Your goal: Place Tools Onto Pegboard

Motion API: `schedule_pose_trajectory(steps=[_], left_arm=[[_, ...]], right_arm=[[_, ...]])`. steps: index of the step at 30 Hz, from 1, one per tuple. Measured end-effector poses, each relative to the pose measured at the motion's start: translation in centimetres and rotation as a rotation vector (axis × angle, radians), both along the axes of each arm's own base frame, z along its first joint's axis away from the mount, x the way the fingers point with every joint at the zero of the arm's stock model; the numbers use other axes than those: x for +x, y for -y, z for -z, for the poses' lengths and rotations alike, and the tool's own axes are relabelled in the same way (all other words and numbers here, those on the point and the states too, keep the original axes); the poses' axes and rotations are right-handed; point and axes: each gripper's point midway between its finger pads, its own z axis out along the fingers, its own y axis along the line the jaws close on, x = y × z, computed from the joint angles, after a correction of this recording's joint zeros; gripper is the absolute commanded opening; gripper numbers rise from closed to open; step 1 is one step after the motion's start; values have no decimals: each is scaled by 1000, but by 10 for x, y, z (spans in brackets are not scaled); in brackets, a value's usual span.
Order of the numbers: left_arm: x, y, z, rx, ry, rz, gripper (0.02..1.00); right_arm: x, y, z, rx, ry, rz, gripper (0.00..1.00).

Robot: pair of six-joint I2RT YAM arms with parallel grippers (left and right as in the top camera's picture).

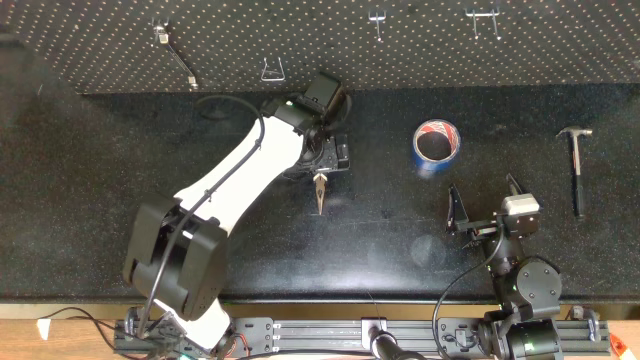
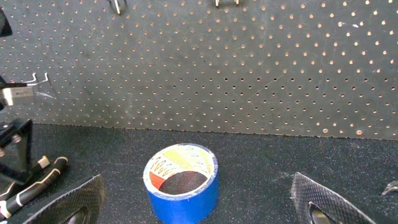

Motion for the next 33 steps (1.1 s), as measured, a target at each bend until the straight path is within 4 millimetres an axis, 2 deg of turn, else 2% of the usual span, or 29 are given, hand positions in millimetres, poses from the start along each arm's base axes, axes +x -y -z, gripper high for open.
schedule_pose_trajectory(steps=[5, 8, 13, 19, 23, 33], left_arm=[[18, 7, 15, 4, 32, 14, 996], [29, 13, 14, 1, 52, 67, 996], [30, 12, 21, 15, 38, 113, 996], [33, 4, 21, 16, 37, 95, 996], [34, 5, 28, 17, 25, 96, 996], [39, 6, 28, 8, 41, 92, 996]], right_arm=[[0, 0, 0, 0, 0, 0, 976], [0, 0, 0, 0, 0, 0, 976], [0, 0, 0, 0, 0, 0, 976], [0, 0, 0, 0, 0, 0, 976], [0, 0, 0, 0, 0, 0, 976], [0, 0, 0, 0, 0, 0, 976]])
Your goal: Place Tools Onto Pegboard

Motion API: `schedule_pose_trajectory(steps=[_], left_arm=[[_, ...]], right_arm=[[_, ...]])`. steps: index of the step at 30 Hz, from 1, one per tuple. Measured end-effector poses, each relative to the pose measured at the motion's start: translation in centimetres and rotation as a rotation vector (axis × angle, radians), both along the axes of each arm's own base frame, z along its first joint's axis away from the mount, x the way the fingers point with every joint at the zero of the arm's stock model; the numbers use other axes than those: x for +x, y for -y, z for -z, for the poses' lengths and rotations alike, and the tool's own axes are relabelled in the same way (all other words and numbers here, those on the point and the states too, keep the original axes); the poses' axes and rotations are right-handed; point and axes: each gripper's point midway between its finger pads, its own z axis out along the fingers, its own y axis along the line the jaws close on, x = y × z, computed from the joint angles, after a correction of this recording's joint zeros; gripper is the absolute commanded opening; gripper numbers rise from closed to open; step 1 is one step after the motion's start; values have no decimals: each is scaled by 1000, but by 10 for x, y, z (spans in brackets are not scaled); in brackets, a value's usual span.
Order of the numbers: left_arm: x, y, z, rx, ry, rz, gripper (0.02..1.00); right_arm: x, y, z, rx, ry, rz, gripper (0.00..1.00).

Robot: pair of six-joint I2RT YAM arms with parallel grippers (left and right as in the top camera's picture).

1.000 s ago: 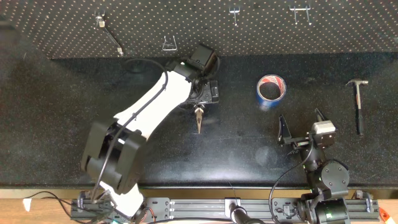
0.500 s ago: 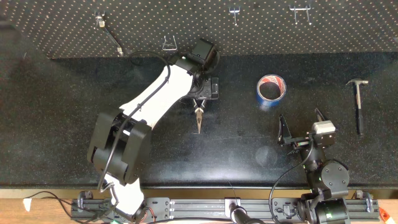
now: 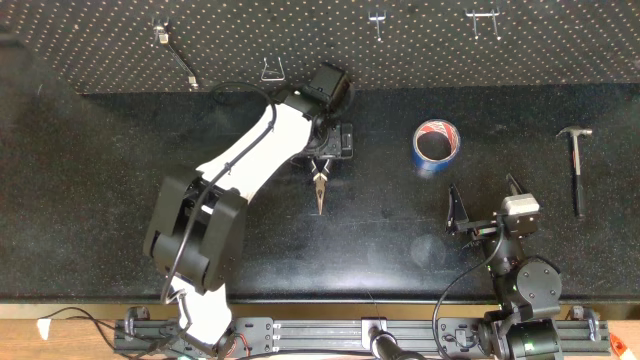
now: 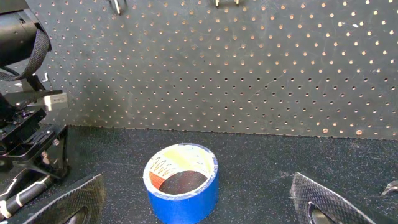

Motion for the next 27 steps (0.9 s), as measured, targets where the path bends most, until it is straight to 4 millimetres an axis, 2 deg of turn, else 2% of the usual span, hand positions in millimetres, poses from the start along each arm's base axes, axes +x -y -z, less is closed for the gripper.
schedule_pose_trajectory(steps=[15, 19, 27], left_arm=[[1, 1, 0, -21, -4, -5, 996], [0, 3, 8, -27, -26, -3, 996], [-1, 3, 8, -29, -28, -3, 996]], right_arm=[[0, 0, 0, 0, 0, 0, 976], [0, 0, 0, 0, 0, 0, 976], [0, 0, 0, 0, 0, 0, 976]])
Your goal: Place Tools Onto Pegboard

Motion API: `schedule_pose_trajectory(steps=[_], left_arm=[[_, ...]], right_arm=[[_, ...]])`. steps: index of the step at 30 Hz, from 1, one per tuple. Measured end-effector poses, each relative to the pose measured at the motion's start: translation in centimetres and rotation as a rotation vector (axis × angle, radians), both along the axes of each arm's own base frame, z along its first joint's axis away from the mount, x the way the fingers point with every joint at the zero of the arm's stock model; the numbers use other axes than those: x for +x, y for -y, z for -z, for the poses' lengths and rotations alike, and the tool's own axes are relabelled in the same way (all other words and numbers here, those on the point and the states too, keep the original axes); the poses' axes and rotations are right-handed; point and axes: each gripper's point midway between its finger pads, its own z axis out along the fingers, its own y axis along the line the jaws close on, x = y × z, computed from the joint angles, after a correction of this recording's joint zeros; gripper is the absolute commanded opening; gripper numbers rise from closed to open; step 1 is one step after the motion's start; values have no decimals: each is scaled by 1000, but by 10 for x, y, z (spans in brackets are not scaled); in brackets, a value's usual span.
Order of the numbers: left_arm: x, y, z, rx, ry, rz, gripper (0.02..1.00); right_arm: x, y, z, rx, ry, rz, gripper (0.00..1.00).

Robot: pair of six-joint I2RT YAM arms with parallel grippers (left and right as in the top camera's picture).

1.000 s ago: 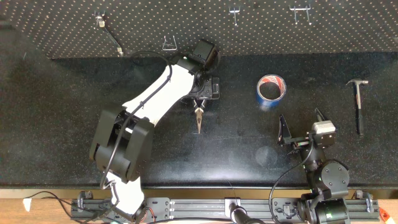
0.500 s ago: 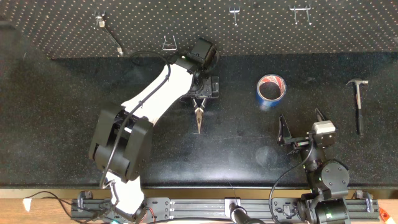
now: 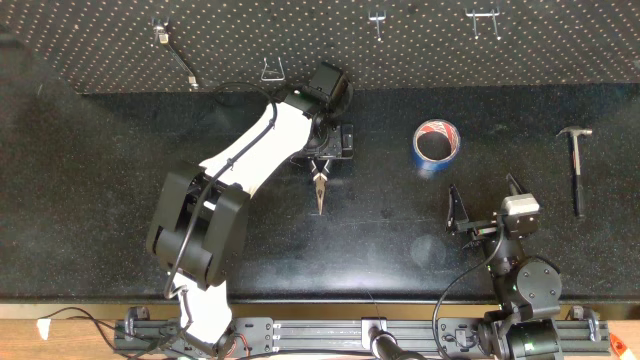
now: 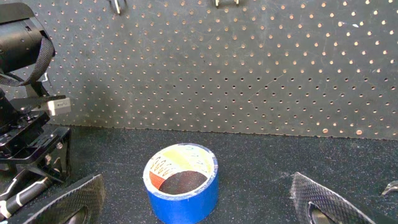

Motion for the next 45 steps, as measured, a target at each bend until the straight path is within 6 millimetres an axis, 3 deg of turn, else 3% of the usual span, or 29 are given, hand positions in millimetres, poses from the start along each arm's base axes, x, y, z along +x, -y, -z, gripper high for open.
schedule_pose_trajectory(steps=[14, 18, 21, 25, 27, 31, 35, 36, 37, 45], left_arm=[[-2, -1, 0, 10, -6, 35, 998], [-2, -2, 0, 16, -3, 43, 917], [-1, -2, 0, 16, -3, 44, 998], [0, -2, 2, 15, -2, 39, 1000], [0, -2, 2, 15, -1, 39, 912], [0, -2, 2, 14, -3, 30, 557], [0, -1, 2, 13, -3, 24, 340], [0, -1, 2, 13, -3, 21, 137], [0, -1, 2, 12, -2, 21, 29], [0, -1, 1, 12, 0, 21, 29]], right_arm=[[0, 0, 0, 0, 0, 0, 976], [0, 0, 0, 0, 0, 0, 976], [0, 0, 0, 0, 0, 0, 976], [0, 0, 0, 0, 0, 0, 976], [0, 0, 0, 0, 0, 0, 976], [0, 0, 0, 0, 0, 0, 976], [0, 0, 0, 0, 0, 0, 976], [0, 0, 0, 0, 0, 0, 976], [0, 0, 0, 0, 0, 0, 976], [0, 0, 0, 0, 0, 0, 976]])
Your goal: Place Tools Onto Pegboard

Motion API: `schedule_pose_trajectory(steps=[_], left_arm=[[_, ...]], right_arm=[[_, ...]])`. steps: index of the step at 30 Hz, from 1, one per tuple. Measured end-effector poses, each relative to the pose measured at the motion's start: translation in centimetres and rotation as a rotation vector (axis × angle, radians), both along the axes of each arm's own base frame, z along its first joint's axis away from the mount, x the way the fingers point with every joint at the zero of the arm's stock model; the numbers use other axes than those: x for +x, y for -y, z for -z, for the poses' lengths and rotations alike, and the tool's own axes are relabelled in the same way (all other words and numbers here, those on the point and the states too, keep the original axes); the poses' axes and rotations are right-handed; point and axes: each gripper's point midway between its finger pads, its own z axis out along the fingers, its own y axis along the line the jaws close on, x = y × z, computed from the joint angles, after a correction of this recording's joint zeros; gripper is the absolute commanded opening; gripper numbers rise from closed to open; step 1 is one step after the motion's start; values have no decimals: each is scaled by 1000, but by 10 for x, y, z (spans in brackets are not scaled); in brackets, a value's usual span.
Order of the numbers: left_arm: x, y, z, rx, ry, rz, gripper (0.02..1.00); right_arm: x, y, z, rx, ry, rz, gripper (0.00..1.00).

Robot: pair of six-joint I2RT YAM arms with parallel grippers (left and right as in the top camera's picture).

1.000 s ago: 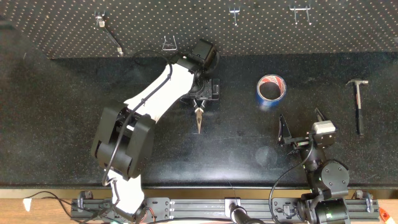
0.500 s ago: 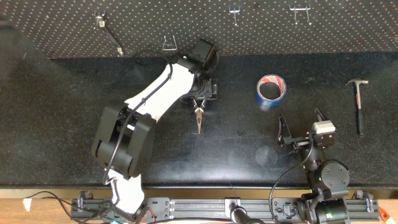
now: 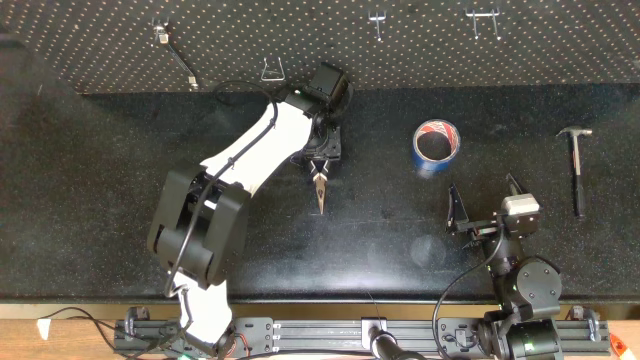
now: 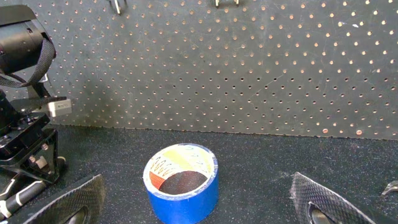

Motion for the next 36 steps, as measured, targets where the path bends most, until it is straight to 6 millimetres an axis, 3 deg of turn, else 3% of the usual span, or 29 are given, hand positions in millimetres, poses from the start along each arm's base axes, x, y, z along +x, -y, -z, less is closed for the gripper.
schedule_pose_trajectory(steps=[3, 5, 8, 11, 14, 18, 21, 25, 29, 32, 36], left_arm=[[-7, -6, -12, -7, 22, -4, 27], [-20, -23, -35, -20, 64, -29, 29], [-44, -73, -64, -49, 161, -130, 27], [-47, -107, -68, -116, 364, -224, 27], [-3, -115, -99, -212, 724, -245, 27], [51, -109, -165, -248, 1130, -164, 27], [69, -108, -170, -235, 1235, -145, 25], [78, -108, -182, -191, 1299, -103, 27], [95, -106, -225, -150, 1378, -56, 27], [108, -111, -245, -122, 1423, -47, 27], [126, -112, -232, -97, 1396, -44, 27]], right_arm=[[0, 0, 0, 0, 0, 0, 976], [0, 0, 0, 0, 1, 0, 976], [0, 0, 0, 0, 0, 0, 976], [0, 0, 0, 0, 1, 0, 974], [0, 0, 0, 0, 0, 0, 976], [0, 0, 0, 0, 1, 1, 976], [0, 0, 0, 0, 1, 0, 976], [0, 0, 0, 0, 1, 0, 976], [0, 0, 0, 0, 1, 0, 974], [0, 0, 0, 0, 1, 0, 976], [0, 0, 0, 0, 1, 0, 976]])
